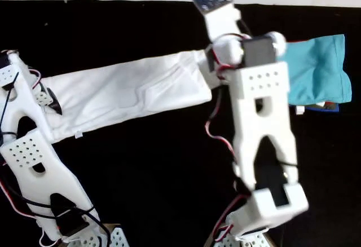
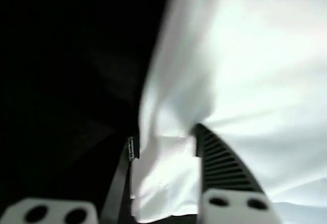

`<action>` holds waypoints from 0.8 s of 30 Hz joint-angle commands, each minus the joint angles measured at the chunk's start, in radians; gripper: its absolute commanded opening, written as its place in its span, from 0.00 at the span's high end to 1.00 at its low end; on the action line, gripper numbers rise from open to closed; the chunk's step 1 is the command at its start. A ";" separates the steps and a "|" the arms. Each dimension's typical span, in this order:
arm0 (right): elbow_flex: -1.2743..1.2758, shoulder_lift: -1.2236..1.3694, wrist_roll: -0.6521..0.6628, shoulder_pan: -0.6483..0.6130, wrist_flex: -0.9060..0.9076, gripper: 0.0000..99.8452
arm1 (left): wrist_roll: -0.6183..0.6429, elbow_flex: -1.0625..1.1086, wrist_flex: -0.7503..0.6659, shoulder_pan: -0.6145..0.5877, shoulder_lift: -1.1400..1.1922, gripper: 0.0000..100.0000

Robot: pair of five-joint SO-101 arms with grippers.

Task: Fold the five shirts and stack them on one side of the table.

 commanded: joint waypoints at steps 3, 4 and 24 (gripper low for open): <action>0.147 -0.130 0.012 0.058 0.007 0.98 | -0.051 -0.001 0.002 0.005 0.016 0.99; 0.166 -0.139 0.012 0.062 0.007 0.99 | -0.064 -0.001 0.002 -0.010 0.016 0.99; 1.202 -0.573 0.012 0.065 -0.469 0.99 | -0.272 -0.493 0.299 -0.282 0.007 0.99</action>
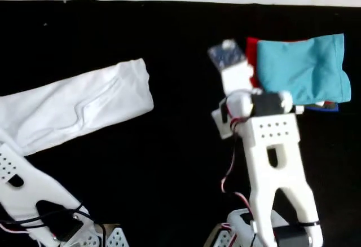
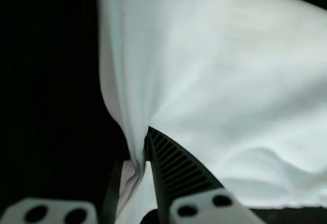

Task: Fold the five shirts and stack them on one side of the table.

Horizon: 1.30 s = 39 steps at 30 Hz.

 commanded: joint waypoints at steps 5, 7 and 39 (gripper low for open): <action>0.433 -0.127 0.012 0.036 -0.341 0.99 | 0.046 0.013 0.040 0.176 -0.133 0.99; 0.529 -0.128 0.012 0.065 -0.447 0.99 | 0.064 0.097 0.040 0.240 -0.226 0.99; 0.975 -0.134 0.006 0.214 -0.947 0.99 | 0.247 0.334 -0.273 0.984 -0.240 0.84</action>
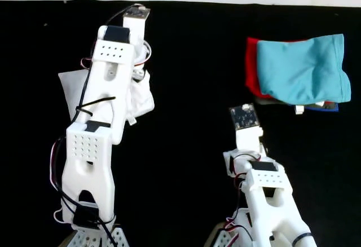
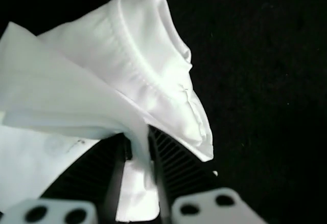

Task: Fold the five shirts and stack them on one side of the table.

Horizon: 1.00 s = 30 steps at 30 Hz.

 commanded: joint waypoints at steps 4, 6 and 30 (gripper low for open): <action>0.007 -0.001 0.008 0.013 -0.021 0.99 | 0.135 -0.131 0.078 -0.015 -0.013 0.79; 0.007 -0.002 0.009 0.013 -0.021 0.99 | 0.146 -0.220 0.150 -0.033 -0.012 0.79; 0.007 -0.002 0.011 0.013 -0.021 0.99 | 0.144 0.094 -0.049 0.117 -0.002 0.96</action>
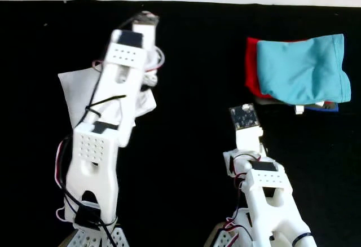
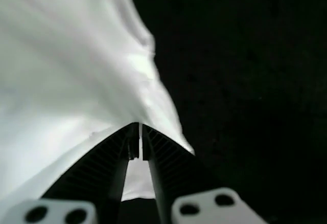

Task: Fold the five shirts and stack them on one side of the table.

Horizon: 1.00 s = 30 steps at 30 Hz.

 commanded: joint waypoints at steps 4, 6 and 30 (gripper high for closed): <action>0.007 -0.002 0.009 0.013 -0.021 0.99 | 0.005 0.016 -0.025 0.041 -0.012 0.96; 0.007 -0.002 0.009 0.013 -0.021 0.99 | 0.005 -0.001 -0.006 0.035 -0.025 0.96; 0.005 -0.002 0.008 0.013 -0.021 0.99 | -0.035 0.638 0.161 -0.240 -0.883 0.96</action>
